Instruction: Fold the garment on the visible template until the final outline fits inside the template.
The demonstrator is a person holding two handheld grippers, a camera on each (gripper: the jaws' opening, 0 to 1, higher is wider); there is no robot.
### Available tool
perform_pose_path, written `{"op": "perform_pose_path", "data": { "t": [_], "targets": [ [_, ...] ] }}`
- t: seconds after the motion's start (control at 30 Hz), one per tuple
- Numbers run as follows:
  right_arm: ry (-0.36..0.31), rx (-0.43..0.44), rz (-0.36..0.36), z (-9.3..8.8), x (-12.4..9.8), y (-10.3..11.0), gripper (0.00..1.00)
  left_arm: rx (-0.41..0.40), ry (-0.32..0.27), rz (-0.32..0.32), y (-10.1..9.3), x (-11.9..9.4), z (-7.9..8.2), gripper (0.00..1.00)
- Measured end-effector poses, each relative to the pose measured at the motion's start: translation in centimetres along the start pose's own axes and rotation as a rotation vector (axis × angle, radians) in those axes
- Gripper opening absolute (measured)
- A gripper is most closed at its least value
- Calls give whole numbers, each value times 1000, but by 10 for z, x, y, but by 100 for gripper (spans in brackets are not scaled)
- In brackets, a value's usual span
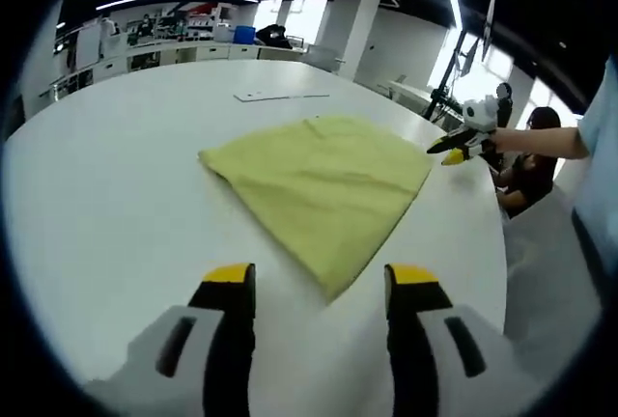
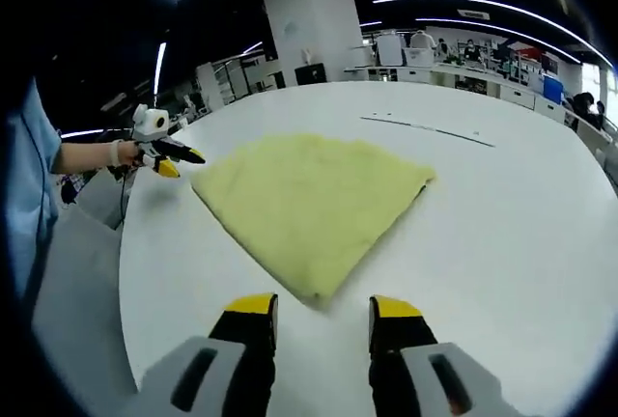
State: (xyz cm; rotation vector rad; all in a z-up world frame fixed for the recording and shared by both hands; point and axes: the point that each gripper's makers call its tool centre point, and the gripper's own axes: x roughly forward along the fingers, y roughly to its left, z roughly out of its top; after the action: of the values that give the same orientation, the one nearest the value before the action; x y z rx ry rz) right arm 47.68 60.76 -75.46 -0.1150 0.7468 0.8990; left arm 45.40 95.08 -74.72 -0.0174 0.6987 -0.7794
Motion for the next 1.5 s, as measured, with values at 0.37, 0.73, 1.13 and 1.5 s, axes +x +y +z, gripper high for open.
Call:
{"op": "perform_pose_path", "data": {
  "t": [0.37,0.73,1.13,1.5],
  "targets": [
    [16,73,16,-6,8,1,9,-63,7,-2,-2,3,-7,27],
    [7,53,24,-2,11,2,2,-77,13,-14,-4,5,-10,15],
    [-8,47,30,0,3,0,0,-126,6,-6,-2,3,-11,0],
    [-3,51,48,-10,-5,10,0,-156,11,-9,-9,-4,-23,0]
  ]
}}
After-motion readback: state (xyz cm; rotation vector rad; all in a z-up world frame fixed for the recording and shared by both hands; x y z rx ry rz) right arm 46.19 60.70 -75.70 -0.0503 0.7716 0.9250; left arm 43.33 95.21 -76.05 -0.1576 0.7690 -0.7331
